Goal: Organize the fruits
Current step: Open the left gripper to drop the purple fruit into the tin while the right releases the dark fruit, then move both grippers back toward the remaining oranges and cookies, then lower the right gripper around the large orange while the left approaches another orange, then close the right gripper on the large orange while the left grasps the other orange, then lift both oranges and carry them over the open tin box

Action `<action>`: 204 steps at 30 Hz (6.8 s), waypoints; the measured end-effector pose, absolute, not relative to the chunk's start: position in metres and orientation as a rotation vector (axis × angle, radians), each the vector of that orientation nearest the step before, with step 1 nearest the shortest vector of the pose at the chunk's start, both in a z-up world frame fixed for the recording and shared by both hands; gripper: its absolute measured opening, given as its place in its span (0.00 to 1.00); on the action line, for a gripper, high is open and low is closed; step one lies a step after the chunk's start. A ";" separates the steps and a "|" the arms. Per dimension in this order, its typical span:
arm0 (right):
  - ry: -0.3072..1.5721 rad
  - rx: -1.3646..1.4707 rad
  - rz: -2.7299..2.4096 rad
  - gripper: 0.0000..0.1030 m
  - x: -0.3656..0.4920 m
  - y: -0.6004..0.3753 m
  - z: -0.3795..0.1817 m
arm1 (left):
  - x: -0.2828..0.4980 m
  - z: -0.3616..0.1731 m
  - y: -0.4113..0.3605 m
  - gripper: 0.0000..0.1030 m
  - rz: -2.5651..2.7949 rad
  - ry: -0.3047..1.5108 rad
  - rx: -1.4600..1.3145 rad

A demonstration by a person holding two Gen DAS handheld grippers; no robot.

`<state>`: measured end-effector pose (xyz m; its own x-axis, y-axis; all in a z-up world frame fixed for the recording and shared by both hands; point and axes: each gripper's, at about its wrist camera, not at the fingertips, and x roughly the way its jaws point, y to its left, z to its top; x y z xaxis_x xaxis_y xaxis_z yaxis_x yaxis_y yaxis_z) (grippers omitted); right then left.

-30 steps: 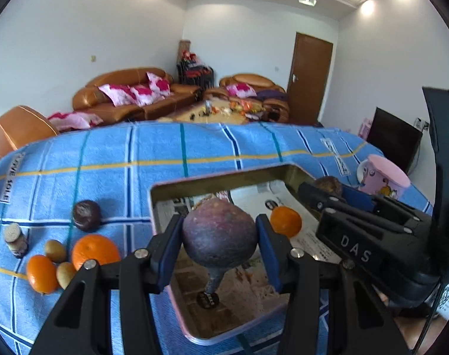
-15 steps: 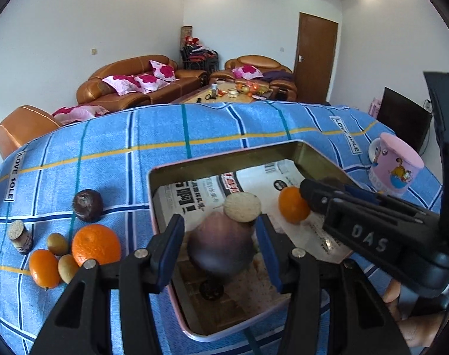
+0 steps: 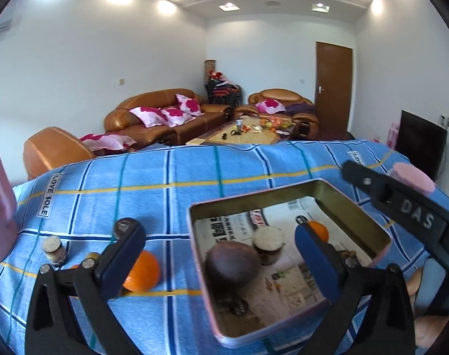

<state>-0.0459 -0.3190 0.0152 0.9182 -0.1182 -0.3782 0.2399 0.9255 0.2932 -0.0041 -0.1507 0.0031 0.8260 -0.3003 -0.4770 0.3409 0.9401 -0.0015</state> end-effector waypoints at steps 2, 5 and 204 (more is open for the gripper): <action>0.322 0.308 -0.208 0.50 -0.049 -0.314 0.017 | -0.001 0.005 -0.147 1.00 -0.327 0.497 0.081; 0.297 0.266 -0.201 0.50 -0.051 -0.306 0.019 | 0.001 0.011 -0.138 1.00 -0.294 0.471 0.083; 0.365 0.058 0.108 0.47 -0.023 -0.142 0.011 | 0.036 0.003 0.057 0.34 -0.164 0.426 -0.119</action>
